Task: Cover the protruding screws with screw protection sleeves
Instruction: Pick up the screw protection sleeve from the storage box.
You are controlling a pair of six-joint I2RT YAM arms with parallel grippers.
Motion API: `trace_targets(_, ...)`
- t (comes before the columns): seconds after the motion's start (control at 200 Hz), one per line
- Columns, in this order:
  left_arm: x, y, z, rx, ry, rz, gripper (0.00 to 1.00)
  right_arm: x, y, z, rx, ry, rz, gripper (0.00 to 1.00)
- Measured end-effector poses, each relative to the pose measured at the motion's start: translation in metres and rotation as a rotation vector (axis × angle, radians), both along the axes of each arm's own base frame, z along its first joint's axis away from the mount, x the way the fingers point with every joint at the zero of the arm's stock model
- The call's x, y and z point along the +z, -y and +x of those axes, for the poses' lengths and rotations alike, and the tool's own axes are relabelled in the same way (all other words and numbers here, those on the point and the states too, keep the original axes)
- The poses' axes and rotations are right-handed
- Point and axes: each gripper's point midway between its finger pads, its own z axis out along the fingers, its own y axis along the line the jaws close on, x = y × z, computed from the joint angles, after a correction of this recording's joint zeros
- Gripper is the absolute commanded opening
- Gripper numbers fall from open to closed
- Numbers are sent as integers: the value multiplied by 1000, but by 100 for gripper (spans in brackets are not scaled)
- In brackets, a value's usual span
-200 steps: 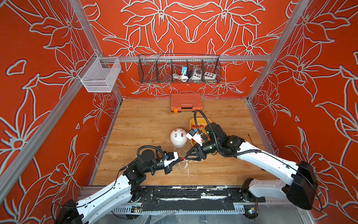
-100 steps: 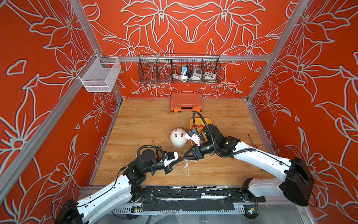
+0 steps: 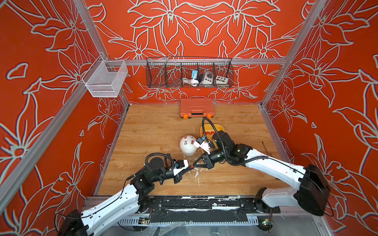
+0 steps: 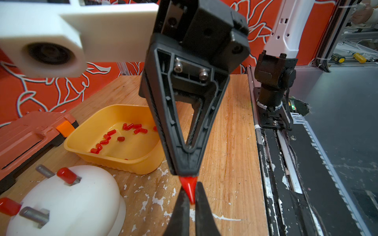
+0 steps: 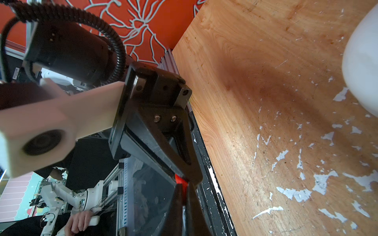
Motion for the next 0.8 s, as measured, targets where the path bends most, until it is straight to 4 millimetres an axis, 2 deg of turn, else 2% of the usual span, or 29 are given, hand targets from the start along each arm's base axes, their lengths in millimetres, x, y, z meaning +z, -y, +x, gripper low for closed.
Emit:
trace_targets(0.055,0,0,0,1,0,0,10,0,0,0,0,0,0,0)
trace_targets(0.12,0,0,0,3,3,0,20,0,0,0,-1,0,0,0)
trace_targets(0.205,2,-1,1,7,3,-6,25,0,0,1,-5,3,-2,0)
trace_targets(0.26,4,-1,1,9,10,-12,39,0,0,1,-5,3,-3,0)
trace_targets(0.295,6,-1,1,11,16,-17,44,0,0,1,-7,4,-3,0)
trace_targets(0.345,8,-2,1,14,24,-21,60,0,0,1,-8,4,-3,0)
trace_targets(0.375,9,-2,1,16,24,-25,66,0,0,2,-11,5,-5,0)
trace_targets(0.505,10,-4,3,32,39,-32,73,2,2,7,-38,23,-8,0)
trace_targets(0.576,8,-5,4,45,44,-32,72,7,6,12,-58,29,-8,0)
trace_targets(0.801,5,-9,12,95,47,-20,74,27,24,52,-178,80,-20,0)
